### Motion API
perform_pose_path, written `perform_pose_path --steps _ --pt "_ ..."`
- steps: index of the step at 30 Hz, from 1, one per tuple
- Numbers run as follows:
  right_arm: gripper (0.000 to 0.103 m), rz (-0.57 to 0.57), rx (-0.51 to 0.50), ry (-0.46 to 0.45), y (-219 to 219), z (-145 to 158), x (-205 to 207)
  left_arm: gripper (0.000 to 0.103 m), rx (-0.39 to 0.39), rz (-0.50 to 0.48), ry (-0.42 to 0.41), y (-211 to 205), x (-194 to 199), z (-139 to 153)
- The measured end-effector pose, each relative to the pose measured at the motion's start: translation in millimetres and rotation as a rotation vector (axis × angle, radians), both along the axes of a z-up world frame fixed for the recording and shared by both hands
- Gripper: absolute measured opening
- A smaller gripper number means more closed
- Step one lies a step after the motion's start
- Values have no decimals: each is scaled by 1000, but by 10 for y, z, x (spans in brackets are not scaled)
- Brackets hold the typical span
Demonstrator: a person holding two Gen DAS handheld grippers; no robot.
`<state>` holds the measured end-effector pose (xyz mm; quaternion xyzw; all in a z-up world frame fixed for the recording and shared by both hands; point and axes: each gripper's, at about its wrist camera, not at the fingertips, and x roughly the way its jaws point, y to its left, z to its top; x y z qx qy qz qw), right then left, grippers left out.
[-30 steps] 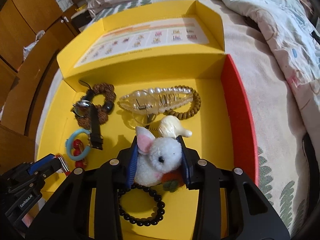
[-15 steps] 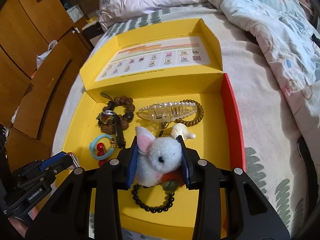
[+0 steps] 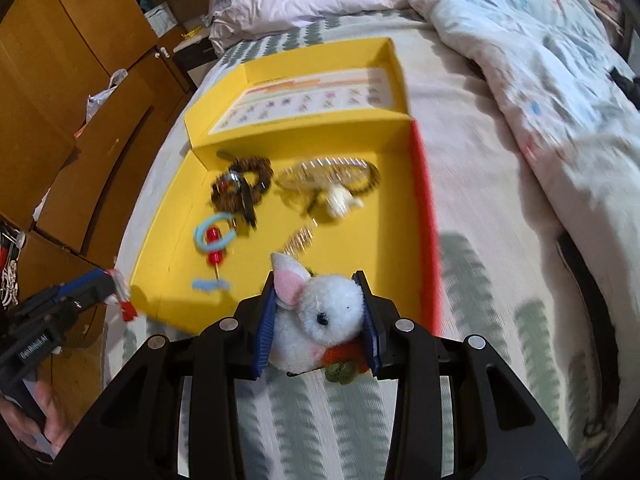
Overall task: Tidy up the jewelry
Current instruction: 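Carry the rabbit out with the right tool while the left carries the Santa hat out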
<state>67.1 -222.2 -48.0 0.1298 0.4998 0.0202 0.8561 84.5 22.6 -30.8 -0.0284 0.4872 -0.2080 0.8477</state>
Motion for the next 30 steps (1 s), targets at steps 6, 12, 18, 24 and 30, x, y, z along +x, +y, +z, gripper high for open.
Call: perform_pose_path --steps 6,12,18,24,30 --pt "37 -36 -28 42 -231 -111 -574 20 48 21 2 100 -337 -117" --pt "37 -121 -51 118 -556 -402 -904 20 114 53 64 244 -577 -502" --pt "37 -160 -56 185 -707 -681 -952 20 169 87 79 394 -651 -710" --pt "38 -165 -59 206 -737 -778 -897 20 177 99 122 454 -552 -913" --pt "43 -181 -91 224 -810 -846 -861 21 199 97 137 411 -511 -1025"
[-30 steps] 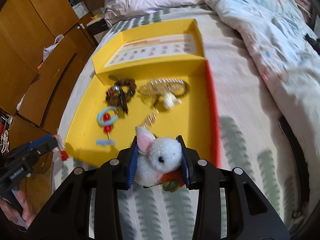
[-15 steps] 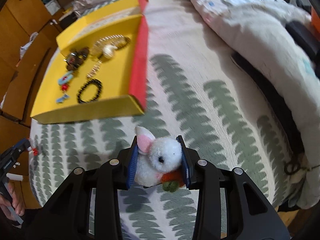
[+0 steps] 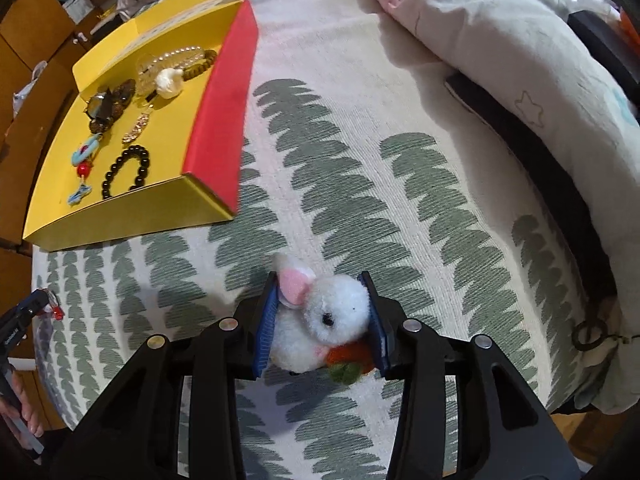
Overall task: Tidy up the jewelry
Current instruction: 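Carry the rabbit out with the right tool while the left carries the Santa hat out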
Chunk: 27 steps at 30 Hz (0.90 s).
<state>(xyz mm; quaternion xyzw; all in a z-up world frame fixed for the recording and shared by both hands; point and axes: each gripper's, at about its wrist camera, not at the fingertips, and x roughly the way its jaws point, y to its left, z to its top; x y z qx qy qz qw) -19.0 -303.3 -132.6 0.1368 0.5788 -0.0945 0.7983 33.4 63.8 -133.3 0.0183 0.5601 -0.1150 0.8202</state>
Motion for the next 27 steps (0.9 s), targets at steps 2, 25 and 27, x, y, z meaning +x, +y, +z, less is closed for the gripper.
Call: perform_pose_path --steps 2,25,27 --pt "44 -3 -2 9 -10 -23 4 22 3 -5 1 -8 0 -12" --pt "79 119 -30 -364 651 1085 340 72 -148 -28 -155 -355 204 856" --pt "81 158 -40 -392 808 1137 499 75 -165 -20 -172 -369 316 898"
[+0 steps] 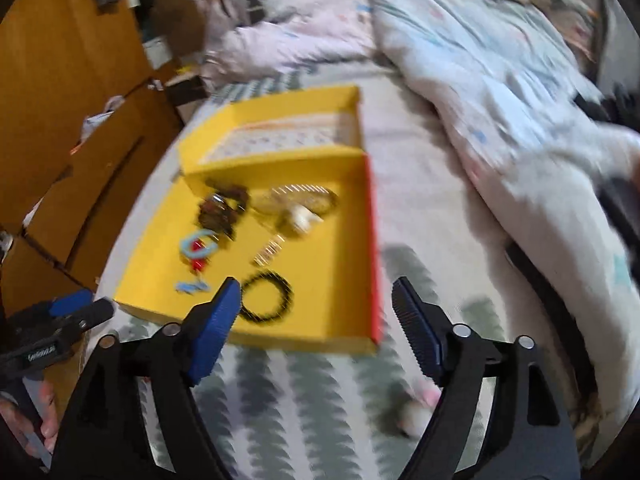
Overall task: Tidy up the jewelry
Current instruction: 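Carry the rabbit out with the right tool while the left carries the Santa hat out, then grasp the white ceramic ornament with the right tool while the left grasps the blue bangle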
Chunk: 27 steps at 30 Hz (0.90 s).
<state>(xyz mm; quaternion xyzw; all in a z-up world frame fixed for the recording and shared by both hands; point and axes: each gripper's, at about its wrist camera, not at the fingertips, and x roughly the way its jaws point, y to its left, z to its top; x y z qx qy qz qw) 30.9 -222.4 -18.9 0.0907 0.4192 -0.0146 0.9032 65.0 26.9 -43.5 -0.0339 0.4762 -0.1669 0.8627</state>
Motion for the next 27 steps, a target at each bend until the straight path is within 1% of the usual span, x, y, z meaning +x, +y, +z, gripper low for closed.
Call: perform_pose_path --steps 2,3,4,6,7,9,12,16,19,21,27 --pt "83 32 3 -19 87 -12 128 76 11 22 11 -15 201 -64" --pt "83 38 -1 -12 125 -49 235 76 14 26 24 -30 283 -111" --pt "83 42 -13 19 168 -98 363 75 9 27 44 -39 403 -180" --pt "83 73 -5 27 216 -172 510 75 20 41 97 -80 632 -325" --pt "83 81 -6 36 230 -229 600 75 29 39 113 -104 699 -367" --pt "83 70 -20 92 215 -360 749 76 48 26 126 -181 841 -471" --pt "83 62 32 128 110 -506 924 75 83 31 163 -219 963 -625" --pt "83 43 51 180 10 -698 1119 75 137 32 181 -268 1103 -792" --pt "83 42 76 208 -12 -809 1232 76 141 34 199 -231 1169 -871" --pt "83 42 72 222 10 -865 1298 77 120 27 209 -197 1201 -902" --pt "83 42 68 253 77 -977 1458 77 116 19 194 -176 1219 -892"
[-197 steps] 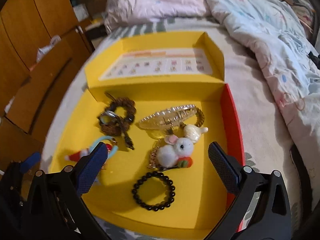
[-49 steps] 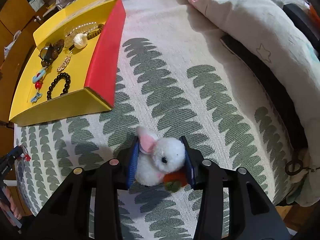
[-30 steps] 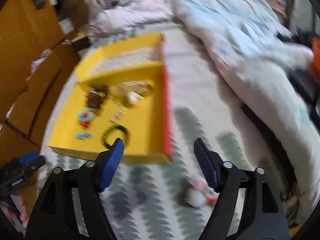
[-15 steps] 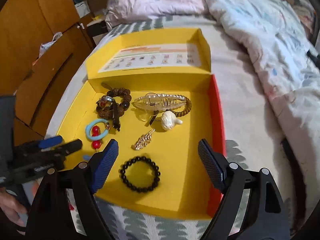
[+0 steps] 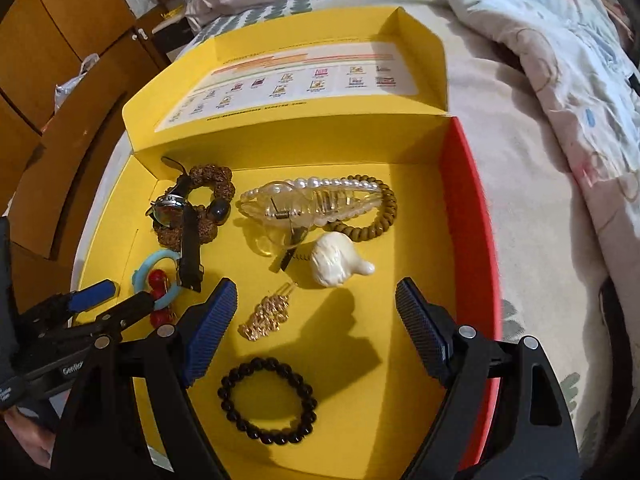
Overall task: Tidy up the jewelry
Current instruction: 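Grasp the white ceramic ornament with the right tool while the left grasps the blue bangle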
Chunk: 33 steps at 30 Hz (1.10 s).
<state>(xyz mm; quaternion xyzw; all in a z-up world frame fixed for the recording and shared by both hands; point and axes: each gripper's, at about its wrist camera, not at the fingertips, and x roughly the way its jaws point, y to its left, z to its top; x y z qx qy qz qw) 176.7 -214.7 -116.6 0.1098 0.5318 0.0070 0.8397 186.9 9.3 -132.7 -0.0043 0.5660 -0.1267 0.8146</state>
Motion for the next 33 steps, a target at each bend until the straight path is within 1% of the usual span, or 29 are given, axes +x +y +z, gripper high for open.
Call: perform_pose_path --steps 7,13,19,23,25,31,33 --pt "83 9 -31 16 83 -75 123 77 -42 7 7 29 70 11" --pt "83 -5 -48 29 58 -134 176 77 -9 12 -3 -15 101 3" --pt "82 -25 -44 48 15 -183 258 75 25 10 -16 -61 103 -27" --pt "81 -27 -66 74 45 -218 304 70 34 5 -23 -85 111 -43" --pt "81 -22 -74 83 65 -234 329 63 24 1 -16 -94 114 -51" --pt "81 -13 -85 111 104 -291 406 63 47 0 -25 -136 110 -58" --pt "79 -9 -88 118 111 -305 413 63 55 -2 -32 -151 107 -63"
